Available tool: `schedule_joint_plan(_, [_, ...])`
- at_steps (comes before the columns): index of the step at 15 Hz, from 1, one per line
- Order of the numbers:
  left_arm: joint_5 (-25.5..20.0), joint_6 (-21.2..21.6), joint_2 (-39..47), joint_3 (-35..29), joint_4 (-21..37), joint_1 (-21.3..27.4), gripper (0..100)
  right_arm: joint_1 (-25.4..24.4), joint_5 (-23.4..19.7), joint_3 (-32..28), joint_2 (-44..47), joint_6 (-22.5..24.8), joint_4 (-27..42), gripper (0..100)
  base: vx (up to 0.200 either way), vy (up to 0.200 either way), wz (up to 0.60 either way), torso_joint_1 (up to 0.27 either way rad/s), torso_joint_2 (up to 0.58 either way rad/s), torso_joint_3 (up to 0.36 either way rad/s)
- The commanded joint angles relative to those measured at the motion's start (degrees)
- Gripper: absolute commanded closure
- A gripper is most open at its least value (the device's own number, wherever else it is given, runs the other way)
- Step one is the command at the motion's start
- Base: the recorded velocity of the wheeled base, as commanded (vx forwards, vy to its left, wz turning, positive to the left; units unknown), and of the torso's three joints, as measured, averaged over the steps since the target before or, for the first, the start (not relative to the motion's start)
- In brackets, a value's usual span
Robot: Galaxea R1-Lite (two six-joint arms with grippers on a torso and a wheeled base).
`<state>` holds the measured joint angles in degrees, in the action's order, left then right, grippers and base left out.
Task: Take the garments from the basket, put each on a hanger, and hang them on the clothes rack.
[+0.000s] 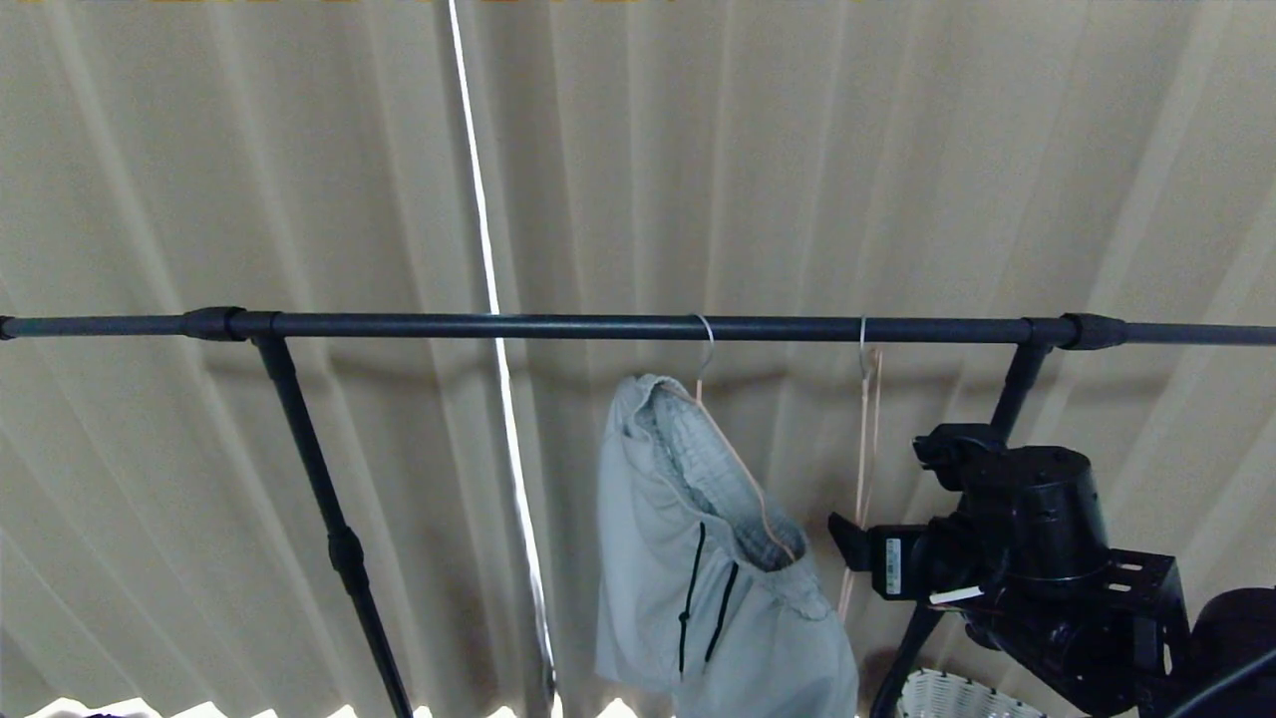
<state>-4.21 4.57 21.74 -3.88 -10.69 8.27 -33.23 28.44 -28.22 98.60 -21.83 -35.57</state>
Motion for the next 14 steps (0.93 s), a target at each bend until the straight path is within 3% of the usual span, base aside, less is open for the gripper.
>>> schedule_joint_plan(1, [-0.01,0.00,-0.03,0.19,-0.03,0.08,100,0.01,0.12,0.18,-2.45,0.04,0.68,0,0.000,0.000,0.00,0.000,0.00,0.000])
schedule_joint_plan(7, [-0.01,0.00,-0.47,0.45,-0.03,0.17,100,-1.57,0.12,-5.70,2.48,-0.14,0.77,0,0.000,0.000,0.00,0.000,0.00,0.000])
schedule_joint_plan(14, [-0.01,0.00,-0.82,0.54,-0.03,0.44,100,-2.10,0.39,-6.06,4.23,-0.23,1.56,0,0.000,0.000,0.00,0.000,0.00,0.000])
